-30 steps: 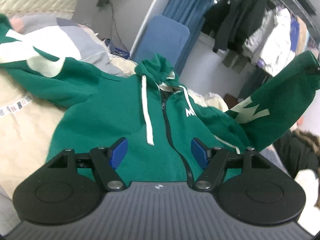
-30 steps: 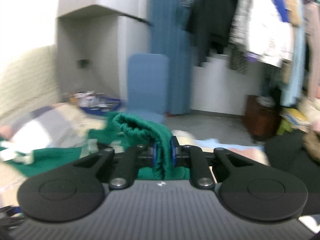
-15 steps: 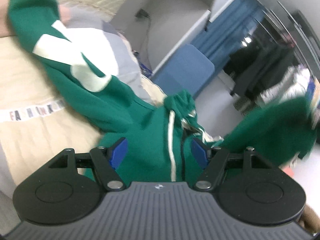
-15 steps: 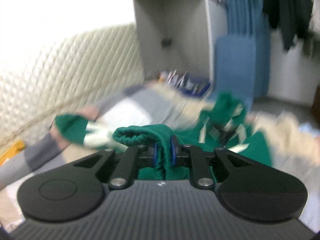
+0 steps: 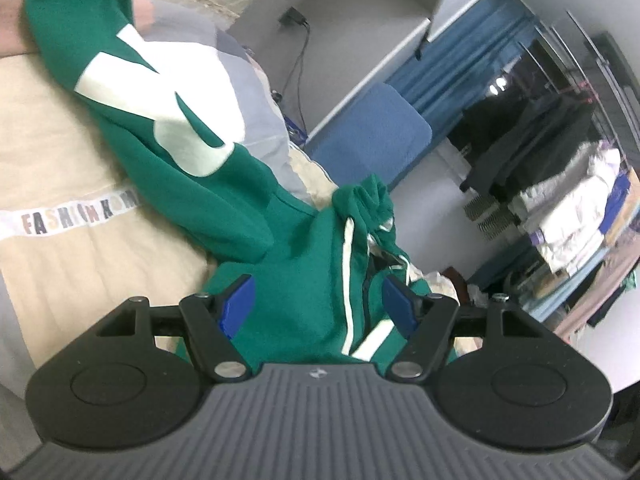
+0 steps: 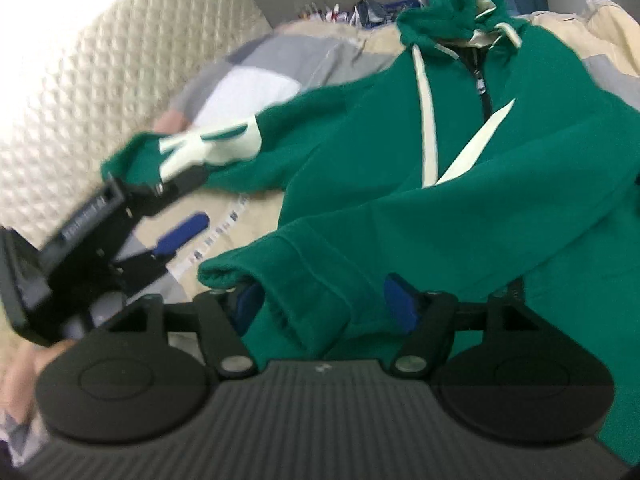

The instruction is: Fold large clothes

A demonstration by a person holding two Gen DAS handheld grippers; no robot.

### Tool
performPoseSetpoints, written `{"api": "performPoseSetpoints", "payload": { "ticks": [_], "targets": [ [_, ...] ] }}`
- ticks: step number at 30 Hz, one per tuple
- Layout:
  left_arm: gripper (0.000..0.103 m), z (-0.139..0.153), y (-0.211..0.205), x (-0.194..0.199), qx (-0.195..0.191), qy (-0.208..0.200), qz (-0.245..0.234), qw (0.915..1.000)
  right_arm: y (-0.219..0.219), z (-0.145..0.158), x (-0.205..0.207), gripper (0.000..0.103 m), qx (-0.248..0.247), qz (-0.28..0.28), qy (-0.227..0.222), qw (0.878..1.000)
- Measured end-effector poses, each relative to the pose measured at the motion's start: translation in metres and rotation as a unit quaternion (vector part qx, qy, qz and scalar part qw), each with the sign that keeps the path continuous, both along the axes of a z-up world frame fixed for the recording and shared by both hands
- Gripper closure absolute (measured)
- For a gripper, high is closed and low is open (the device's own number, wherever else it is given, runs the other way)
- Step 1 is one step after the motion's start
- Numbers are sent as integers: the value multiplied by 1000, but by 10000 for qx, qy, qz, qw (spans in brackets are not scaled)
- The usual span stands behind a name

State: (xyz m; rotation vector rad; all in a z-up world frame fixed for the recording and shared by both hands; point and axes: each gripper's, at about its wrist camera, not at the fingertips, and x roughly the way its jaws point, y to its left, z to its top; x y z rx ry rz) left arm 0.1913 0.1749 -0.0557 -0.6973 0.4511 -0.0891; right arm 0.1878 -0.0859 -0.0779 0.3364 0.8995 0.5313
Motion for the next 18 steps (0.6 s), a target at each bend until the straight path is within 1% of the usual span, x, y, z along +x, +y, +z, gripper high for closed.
{"api": "performPoseSetpoints", "payload": {
  "ticks": [2, 3, 5, 7, 9, 12, 14, 15, 16, 17, 18],
  "targets": [
    [29, 0, -7, 0, 99, -24, -113, 9999, -26, 5, 1, 29, 224, -225, -89, 9995],
    [29, 1, -9, -1, 147, -47, -128, 9998, -41, 8, 3, 23, 395, -361, -106, 9985],
    [29, 2, -13, -2, 258, -81, -124, 9996, -70, 9, 7, 22, 762, -634, -106, 9950],
    [29, 2, -15, 0, 261, -84, -145, 9995, -99, 10, 10, 22, 1076, -934, -142, 9897],
    [29, -1, -17, 2, 255, -38, -202, 9995, -121, 6, 15, 22, 1256, -1172, -216, 9849],
    [29, -6, -26, 7, 389, 46, -290, 9988, -143, -11, 33, 21, 1106, -1620, -91, 9805],
    [29, -10, -32, 11, 494, 103, -348, 9981, -152, -32, 48, 21, 878, -1969, 138, 9764],
    [29, -12, -35, 13, 534, 135, -385, 9977, -158, -43, 55, 20, 749, -2189, 292, 9724],
    [29, -15, -39, 15, 573, 164, -434, 9973, -163, -54, 62, 19, 724, -2393, 436, 9673],
    [29, -17, -41, 16, 608, 181, -474, 9969, -168, -65, 71, 19, 824, -2491, 563, 9633],
    [29, -19, -44, 18, 641, 202, -506, 9965, -173, -71, 76, 19, 951, -2455, 605, 9628]
  ]
}}
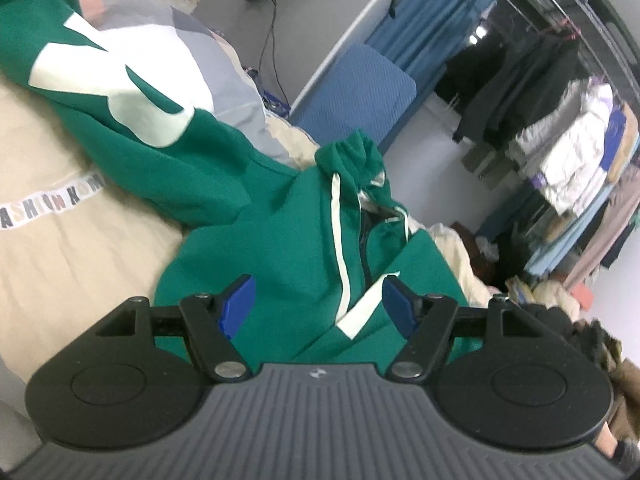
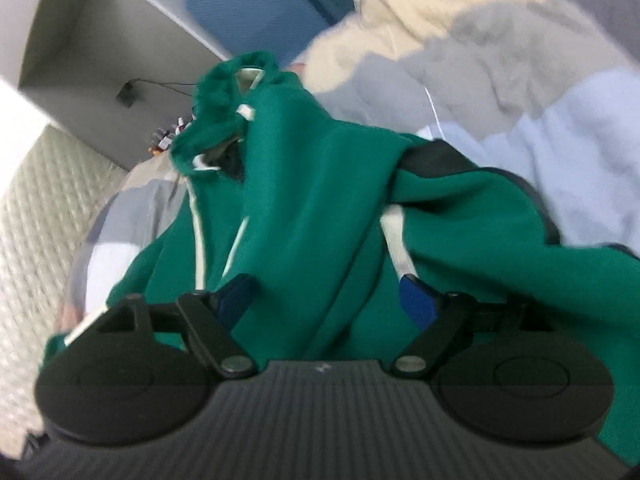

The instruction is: Fold large clothes

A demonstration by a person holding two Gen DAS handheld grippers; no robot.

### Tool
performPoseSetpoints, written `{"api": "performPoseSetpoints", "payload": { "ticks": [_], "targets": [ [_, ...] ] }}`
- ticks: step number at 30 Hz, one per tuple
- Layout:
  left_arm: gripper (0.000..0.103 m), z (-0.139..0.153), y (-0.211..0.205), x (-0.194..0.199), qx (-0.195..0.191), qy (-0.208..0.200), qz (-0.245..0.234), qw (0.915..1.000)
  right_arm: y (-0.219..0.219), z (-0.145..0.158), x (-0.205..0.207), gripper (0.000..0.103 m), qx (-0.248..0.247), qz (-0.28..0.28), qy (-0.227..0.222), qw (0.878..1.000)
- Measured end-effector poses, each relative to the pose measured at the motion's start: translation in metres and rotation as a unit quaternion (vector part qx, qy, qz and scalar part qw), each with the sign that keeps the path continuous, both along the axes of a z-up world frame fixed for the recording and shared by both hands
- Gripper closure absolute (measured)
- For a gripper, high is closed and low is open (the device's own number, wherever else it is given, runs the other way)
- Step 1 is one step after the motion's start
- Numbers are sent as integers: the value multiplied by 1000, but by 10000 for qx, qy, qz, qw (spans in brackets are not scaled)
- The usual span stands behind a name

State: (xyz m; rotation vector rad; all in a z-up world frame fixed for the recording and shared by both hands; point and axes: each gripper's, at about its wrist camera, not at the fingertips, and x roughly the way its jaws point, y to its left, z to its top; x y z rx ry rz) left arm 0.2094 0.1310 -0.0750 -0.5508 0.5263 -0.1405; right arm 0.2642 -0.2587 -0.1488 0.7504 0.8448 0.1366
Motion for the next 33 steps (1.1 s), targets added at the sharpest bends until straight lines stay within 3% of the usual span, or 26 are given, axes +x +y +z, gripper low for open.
{"api": "performPoseSetpoints", "payload": {
  "ticks": [3, 7, 11, 14, 20, 27, 33],
  "targets": [
    [29, -7, -8, 5, 126, 37, -166, 9998, -2, -9, 26, 19, 315, 87, -218, 9992],
    [29, -12, -21, 7, 345, -22, -406, 9986, 4, -12, 61, 19, 266, 104, -346, 9990],
    [29, -16, -34, 9, 486, -171, -673, 9964, -8, 9, 67, 20, 692, 50, -1195, 9904],
    [29, -21, -46, 14, 449, -204, -982, 9939, -32, 19, 67, 20, 734, -316, -1544, 9848],
    [29, -42, -71, 28, 680, 84, -1300, 9891, -68, -11, 66, 27, 640, -655, -1154, 9891],
    [29, -51, -79, 38, 902, 234, -1232, 9880, -38, 12, 52, 24, -365, -41, -1064, 9936],
    [29, -39, -68, 29, 869, 145, -976, 9913, -6, 43, 11, 24, -1257, 409, -1185, 9841]
  ]
}}
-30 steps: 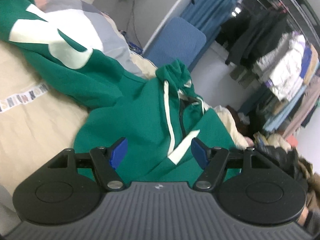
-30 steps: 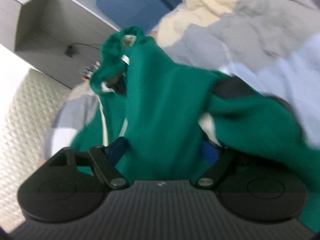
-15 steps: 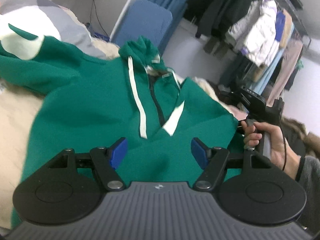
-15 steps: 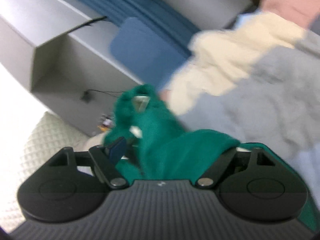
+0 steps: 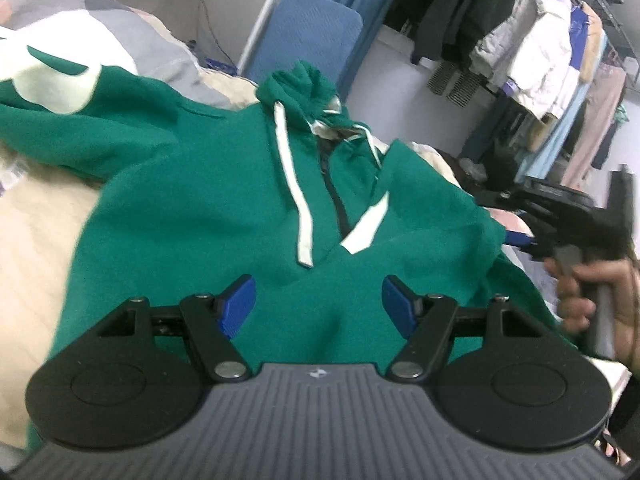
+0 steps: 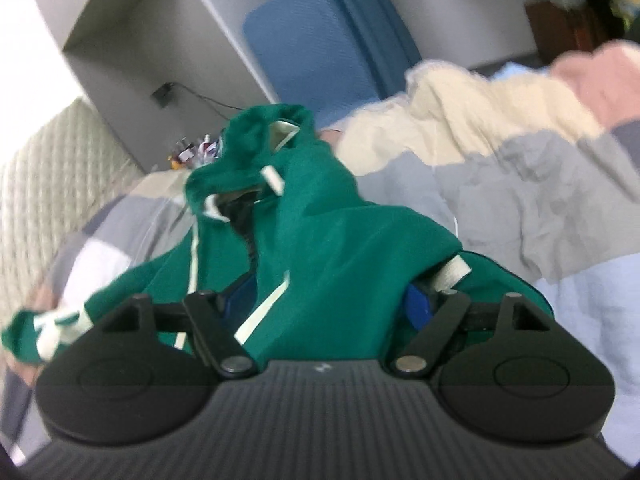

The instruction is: Fold large clothes

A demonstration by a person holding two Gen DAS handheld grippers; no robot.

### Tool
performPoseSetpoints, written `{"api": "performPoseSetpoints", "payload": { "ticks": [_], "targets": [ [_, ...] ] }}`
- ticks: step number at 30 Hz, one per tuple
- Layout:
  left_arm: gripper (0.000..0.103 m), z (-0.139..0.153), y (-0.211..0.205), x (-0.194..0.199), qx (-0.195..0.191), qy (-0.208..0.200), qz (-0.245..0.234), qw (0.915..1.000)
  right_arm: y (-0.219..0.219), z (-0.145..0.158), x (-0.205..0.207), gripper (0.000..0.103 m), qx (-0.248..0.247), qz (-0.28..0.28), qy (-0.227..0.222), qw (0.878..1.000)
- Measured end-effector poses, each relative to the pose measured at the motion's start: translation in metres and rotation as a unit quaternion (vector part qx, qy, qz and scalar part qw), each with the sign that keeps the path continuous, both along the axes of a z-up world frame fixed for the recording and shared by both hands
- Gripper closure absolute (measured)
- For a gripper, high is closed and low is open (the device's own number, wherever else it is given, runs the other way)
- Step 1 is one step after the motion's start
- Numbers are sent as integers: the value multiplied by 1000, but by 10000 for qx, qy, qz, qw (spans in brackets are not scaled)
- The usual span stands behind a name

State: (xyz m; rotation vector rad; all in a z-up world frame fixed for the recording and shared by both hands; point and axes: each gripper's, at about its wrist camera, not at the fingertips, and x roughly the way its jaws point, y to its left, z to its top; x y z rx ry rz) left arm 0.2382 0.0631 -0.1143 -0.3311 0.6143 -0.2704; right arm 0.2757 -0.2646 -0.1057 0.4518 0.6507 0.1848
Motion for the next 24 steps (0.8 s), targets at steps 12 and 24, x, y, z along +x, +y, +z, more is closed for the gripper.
{"api": "performPoseSetpoints", "payload": {
  "ticks": [12, 24],
  "targets": [
    [42, -10, -3, 2, 345, 340, -46, 9988, 74, 23, -44, 32, -1341, 482, -696, 9873],
    [43, -32, -10, 12, 804, 603, -6, 9949, 103, -56, -28, 38, -1353, 1001, 588, 9840]
  ]
}}
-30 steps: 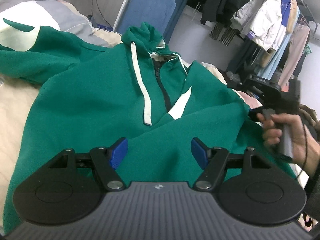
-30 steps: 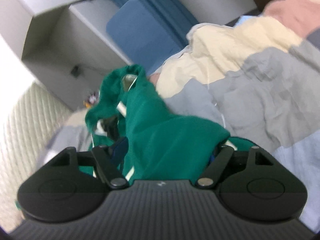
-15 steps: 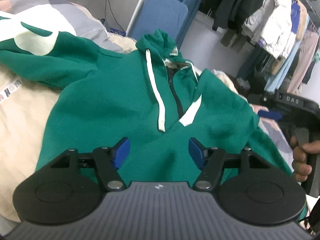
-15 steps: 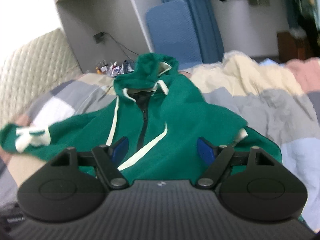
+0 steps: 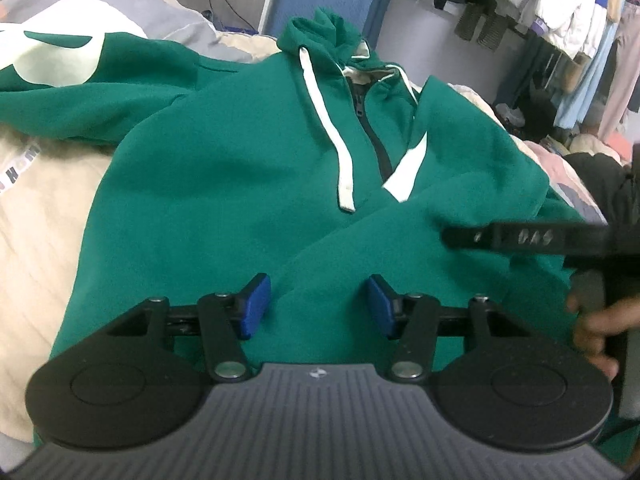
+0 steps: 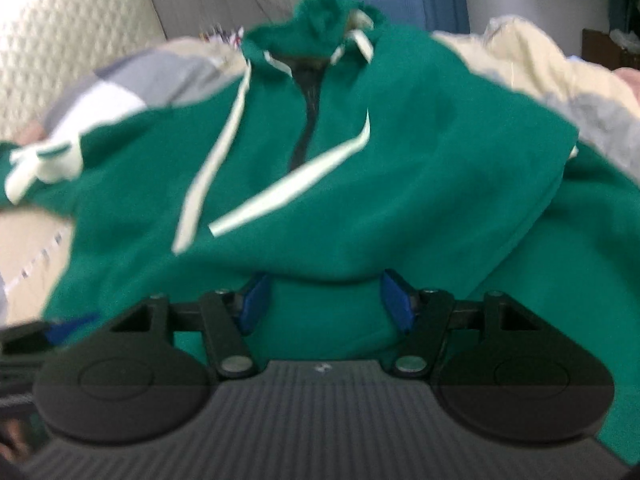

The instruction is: Fold large clothes

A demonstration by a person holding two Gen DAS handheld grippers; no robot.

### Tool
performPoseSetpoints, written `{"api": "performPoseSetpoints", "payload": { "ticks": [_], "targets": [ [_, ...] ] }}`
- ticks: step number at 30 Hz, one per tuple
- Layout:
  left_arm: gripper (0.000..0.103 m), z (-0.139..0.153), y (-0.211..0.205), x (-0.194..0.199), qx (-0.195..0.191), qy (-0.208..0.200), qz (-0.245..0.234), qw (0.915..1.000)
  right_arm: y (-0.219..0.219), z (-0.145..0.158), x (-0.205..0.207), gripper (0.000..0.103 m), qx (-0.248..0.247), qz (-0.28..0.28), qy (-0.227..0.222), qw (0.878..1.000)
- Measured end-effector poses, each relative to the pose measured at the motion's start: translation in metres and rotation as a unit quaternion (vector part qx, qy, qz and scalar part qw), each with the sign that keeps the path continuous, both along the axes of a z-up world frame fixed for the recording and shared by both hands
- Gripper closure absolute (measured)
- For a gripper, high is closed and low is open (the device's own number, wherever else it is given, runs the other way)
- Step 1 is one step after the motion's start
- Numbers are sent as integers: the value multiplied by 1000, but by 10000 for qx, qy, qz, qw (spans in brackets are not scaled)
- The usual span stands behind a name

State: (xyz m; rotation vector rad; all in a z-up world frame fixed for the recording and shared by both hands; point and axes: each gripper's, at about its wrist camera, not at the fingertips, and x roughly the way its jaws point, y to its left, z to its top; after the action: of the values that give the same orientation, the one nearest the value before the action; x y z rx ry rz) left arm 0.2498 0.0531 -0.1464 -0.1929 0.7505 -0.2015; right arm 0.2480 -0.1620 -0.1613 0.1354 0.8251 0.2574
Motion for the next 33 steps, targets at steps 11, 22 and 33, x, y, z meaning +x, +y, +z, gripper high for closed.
{"api": "performPoseSetpoints", "payload": {
  "ticks": [11, 22, 33],
  "targets": [
    [43, 33, 41, -17, -491, -615, 820, 9935, 1, 42, -46, 38, 336, 37, -288, 9990],
    [43, 39, 126, 5, -243, -669, 2532, 9648, 0, 66, -82, 38, 625, 100, -578, 9963],
    [43, 44, 245, 60, 685, -663, 3465, 9332, -7, 36, -59, 37, 934, 26, -186, 9955]
  ]
}}
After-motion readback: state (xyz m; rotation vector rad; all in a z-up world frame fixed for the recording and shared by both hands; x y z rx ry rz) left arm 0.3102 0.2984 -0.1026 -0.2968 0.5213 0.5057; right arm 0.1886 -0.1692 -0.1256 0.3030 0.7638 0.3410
